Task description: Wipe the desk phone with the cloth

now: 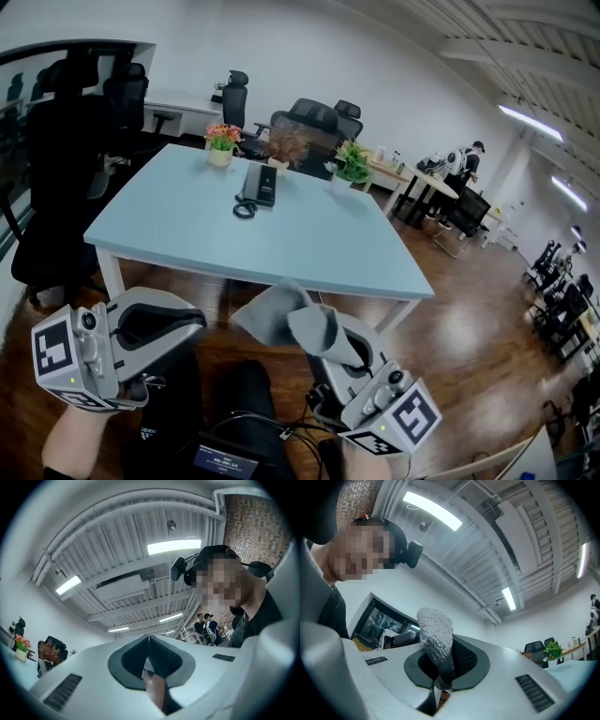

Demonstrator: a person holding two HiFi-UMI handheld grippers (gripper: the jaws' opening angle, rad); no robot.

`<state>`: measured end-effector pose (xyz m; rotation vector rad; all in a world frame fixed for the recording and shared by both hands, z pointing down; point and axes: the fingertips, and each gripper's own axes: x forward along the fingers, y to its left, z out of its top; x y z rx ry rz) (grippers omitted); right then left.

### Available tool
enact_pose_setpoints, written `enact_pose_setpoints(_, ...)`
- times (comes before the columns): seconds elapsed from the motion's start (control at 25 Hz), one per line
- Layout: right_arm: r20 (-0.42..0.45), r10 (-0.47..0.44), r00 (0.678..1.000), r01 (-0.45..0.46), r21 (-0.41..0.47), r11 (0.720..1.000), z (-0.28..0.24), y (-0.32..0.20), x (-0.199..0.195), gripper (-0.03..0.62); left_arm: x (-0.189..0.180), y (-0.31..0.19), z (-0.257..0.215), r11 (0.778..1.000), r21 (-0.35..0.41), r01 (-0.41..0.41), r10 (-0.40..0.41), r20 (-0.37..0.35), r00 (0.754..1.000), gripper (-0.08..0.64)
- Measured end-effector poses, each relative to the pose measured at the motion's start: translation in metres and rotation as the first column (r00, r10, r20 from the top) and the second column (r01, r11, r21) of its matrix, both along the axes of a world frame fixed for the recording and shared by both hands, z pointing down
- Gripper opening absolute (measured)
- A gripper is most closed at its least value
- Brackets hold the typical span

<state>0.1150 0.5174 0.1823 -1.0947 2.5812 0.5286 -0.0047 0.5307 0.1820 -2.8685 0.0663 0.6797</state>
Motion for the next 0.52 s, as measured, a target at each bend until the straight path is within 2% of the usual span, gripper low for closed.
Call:
enact_pose_setpoints(0.28,-0.003,-0.023,1.000,0.023,-0.011,1.000,0.001,0.020,0.001,0.002,0.003,0.019,0.002,0.999,-0.033,-0.027,0.027,-0.002,1.000,0.008)
enact_pose_setpoints(0.52,-0.049,0.075,0.996,-0.073,0.045,0.996,-0.023,0.062,0.016,0.002,0.013,0.049,-0.010,0.996,0.056,-0.076,0.077,-0.019,0.997,0.008)
